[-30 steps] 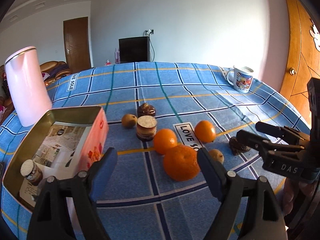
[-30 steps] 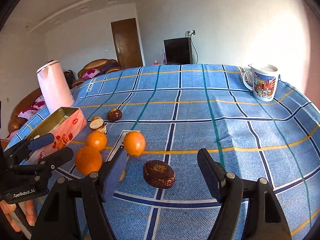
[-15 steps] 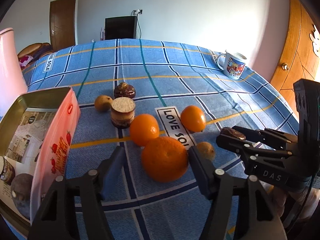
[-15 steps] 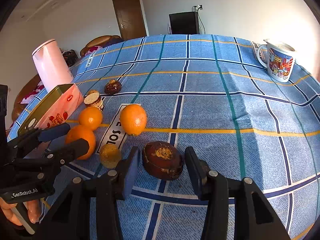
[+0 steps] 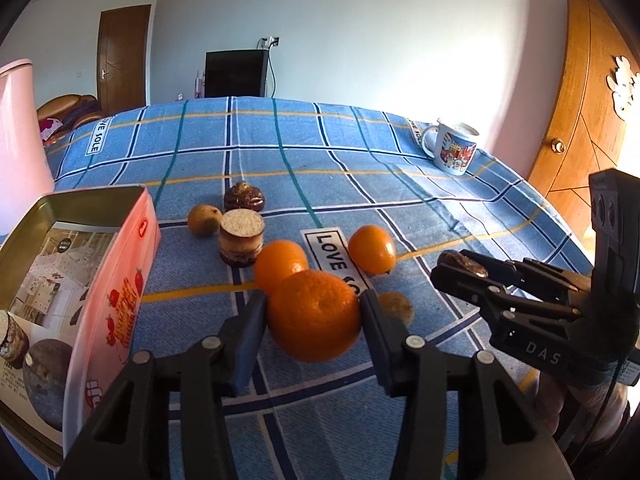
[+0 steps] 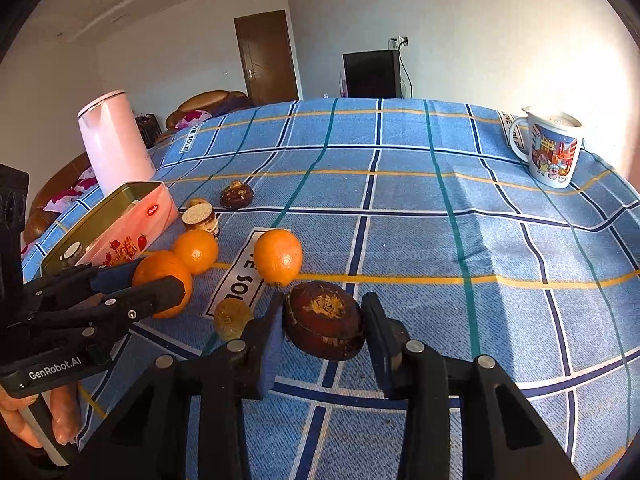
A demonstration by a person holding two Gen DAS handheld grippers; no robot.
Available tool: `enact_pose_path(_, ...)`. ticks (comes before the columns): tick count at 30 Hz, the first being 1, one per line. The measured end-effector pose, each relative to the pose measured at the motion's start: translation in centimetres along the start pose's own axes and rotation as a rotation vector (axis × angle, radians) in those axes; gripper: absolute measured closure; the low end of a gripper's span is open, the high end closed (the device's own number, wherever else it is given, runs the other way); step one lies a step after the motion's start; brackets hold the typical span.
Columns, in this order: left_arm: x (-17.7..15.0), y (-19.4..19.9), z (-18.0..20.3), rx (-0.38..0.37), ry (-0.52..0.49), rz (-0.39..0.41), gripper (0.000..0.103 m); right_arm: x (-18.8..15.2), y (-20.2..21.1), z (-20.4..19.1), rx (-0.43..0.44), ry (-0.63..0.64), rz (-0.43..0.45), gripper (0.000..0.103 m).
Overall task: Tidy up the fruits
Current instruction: 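Grasp a dark brown round fruit with the right gripper while the left grasps a large orange, then carry the brown fruit and orange to the tin box and release both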
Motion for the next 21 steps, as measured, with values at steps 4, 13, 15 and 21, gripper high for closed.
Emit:
enact_pose_path(4,0.0,0.6,0.1,0.018,-0.011,0.04,0.054,-0.1,1.0,-0.4,-0.01,0.019,0.063,0.063)
enact_pose_path(13,-0.2,2.1,0.5,0.061,-0.033,0.129,0.054,-0.2,2.0,-0.5,-0.009,0.025,0.128,0.063)
enact_pose_path(15,-0.2,2.3,0.5,0.066,-0.035,0.141,0.054,-0.3,2.3,-0.6,-0.008,0.029,0.146,0.063)
enact_pose_path(21,-0.3,2.8,0.6,0.08,-0.037,0.175,0.054,-0.4,3.1,-0.8,-0.008,0.038,0.196,0.063)
Point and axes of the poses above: each gripper's, at about its wrist camera, not at the fingertips, and y roughly against the way its jaws point, z to its right, x to its top, the point moved 2 cm from there along -y, roughly the way its jaws point, and after that the axes turned 5 degrees about -x, right-handed, at the moved point
